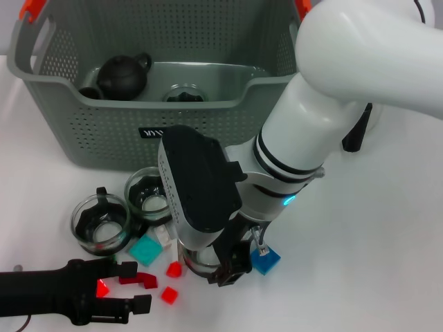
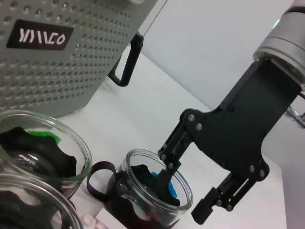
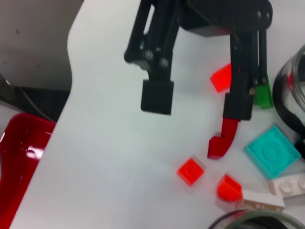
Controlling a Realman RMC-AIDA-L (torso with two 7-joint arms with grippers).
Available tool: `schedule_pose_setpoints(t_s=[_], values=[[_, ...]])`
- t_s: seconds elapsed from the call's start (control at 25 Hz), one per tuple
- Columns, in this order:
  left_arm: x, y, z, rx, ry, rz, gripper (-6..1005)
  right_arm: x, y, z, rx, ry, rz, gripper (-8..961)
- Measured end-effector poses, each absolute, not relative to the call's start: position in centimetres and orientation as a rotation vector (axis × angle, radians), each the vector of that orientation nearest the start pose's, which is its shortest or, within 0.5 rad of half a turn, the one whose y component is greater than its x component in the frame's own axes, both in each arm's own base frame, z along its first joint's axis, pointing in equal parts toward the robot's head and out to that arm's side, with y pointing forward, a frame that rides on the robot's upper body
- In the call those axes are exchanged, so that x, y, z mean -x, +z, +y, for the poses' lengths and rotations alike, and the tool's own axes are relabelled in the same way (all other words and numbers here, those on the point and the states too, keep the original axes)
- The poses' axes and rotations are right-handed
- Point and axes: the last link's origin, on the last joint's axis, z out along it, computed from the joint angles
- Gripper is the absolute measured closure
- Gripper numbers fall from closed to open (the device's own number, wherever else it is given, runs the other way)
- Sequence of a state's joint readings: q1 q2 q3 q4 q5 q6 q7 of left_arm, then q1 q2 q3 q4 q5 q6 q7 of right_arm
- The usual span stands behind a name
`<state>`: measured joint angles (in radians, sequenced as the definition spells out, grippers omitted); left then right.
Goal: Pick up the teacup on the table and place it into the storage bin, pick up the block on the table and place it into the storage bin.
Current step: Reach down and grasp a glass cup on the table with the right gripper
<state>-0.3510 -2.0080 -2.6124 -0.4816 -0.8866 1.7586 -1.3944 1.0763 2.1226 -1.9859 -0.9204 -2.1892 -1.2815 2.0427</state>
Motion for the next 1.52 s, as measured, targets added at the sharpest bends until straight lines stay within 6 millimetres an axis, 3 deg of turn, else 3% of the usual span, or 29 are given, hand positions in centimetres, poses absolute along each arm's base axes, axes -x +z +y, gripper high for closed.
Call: schedule_pose_setpoints(t_s=[1.16, 1.28, 1.52], values=[[33.8, -0.4, 22.7, 2.780, -0.683, -1.136, 94, -8.4, -15.5, 32.4, 3.126, -0.753, -0.472, 387], [33.8, -0.4, 22.7, 2.779, -0.682, -1.136, 95, -8.7, -15.5, 32.5, 3.125, -0.767, -0.459, 622], [33.8, -0.4, 22.7, 2.778, -0.681, -1.135, 95, -8.7, -15.4, 32.5, 3.129, -0.778, -0.457, 856]])
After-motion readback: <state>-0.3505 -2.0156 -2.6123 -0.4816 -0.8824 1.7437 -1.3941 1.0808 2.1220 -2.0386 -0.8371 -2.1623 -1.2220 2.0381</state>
